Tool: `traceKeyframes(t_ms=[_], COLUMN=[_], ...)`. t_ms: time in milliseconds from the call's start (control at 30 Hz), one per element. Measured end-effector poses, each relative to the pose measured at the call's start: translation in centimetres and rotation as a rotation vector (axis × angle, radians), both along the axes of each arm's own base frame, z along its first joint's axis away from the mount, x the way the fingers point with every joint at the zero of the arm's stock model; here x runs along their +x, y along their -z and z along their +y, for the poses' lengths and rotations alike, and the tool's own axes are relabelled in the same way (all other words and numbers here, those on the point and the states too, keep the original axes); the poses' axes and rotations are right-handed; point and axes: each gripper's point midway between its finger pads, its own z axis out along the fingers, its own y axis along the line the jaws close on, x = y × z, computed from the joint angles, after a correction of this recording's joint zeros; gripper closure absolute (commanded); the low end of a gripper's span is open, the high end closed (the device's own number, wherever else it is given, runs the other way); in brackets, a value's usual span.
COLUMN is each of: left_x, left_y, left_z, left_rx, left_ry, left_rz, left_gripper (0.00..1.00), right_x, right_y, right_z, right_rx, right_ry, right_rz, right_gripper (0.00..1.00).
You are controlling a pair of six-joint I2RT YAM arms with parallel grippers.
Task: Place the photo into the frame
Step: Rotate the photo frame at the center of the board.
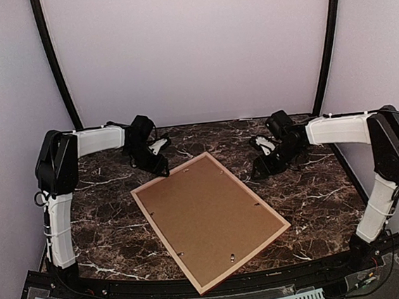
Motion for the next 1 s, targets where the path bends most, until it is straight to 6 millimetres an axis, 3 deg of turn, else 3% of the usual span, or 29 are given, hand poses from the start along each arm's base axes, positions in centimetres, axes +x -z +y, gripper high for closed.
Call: traceKeyframes(t_ms=[300, 700, 1000], left_x=[-0.8, -0.9, -1.3], left_y=[0.0, 0.6, 0.8], left_z=[-0.5, -0.5, -0.3], left_rx=[-0.026, 0.037, 0.037], left_ry=[0.006, -0.019, -0.097], left_rz=[0.035, 0.021, 0.025], left_gripper=[0.55, 0.84, 0.95], right_x=[-1.9, -4.5, -8.0], right_y=[0.2, -2.7, -1.8], right_z=[-1.3, -3.2, -5.5], right_rx=[0.01, 0.081, 0.108], right_ry=[0.079, 0.23, 0.362], right_rz=[0.025, 0.001, 0.045], right_gripper=[0.41, 0.37, 0.33])
